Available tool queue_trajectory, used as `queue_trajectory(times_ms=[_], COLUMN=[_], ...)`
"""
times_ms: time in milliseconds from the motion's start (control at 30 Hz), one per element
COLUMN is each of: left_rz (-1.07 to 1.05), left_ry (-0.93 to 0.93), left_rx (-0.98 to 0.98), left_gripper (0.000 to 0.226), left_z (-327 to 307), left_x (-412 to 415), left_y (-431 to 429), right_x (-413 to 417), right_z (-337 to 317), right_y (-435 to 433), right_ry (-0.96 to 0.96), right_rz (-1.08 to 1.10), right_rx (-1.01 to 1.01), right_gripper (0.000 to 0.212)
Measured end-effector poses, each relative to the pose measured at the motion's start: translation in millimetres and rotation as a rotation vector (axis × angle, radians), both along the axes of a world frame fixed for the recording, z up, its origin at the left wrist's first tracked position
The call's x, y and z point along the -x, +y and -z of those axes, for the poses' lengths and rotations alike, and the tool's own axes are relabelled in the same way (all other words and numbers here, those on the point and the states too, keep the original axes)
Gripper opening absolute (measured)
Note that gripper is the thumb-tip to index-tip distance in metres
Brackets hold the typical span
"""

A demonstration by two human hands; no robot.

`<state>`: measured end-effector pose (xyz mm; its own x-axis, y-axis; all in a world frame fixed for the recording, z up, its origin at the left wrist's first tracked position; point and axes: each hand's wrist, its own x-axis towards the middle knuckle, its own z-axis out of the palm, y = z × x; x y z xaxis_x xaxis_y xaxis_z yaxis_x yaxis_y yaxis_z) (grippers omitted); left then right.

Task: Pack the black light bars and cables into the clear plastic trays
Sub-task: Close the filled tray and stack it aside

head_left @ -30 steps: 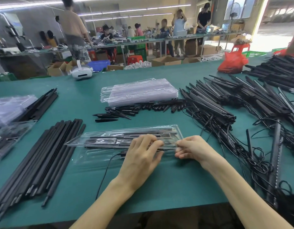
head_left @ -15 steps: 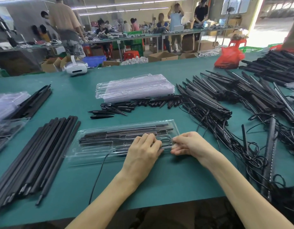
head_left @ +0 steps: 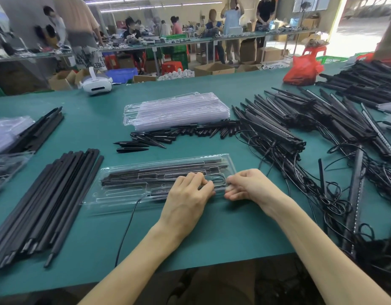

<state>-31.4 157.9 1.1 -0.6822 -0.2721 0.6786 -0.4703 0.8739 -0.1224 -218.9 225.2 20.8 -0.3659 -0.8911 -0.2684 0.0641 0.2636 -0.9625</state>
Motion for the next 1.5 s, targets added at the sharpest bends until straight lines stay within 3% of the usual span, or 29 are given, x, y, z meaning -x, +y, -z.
queue_trajectory(times_ms=[1500], left_rz=[0.029], left_ry=[0.041], left_rx=[-0.12], left_gripper=[0.011], left_z=[-2.2], left_x=[-2.0], left_y=[1.3], right_x=[-7.5], right_z=[-5.6], right_y=[-3.4], right_ry=[0.028], right_rz=[0.066], right_rx=[-0.052], right_gripper=[0.01])
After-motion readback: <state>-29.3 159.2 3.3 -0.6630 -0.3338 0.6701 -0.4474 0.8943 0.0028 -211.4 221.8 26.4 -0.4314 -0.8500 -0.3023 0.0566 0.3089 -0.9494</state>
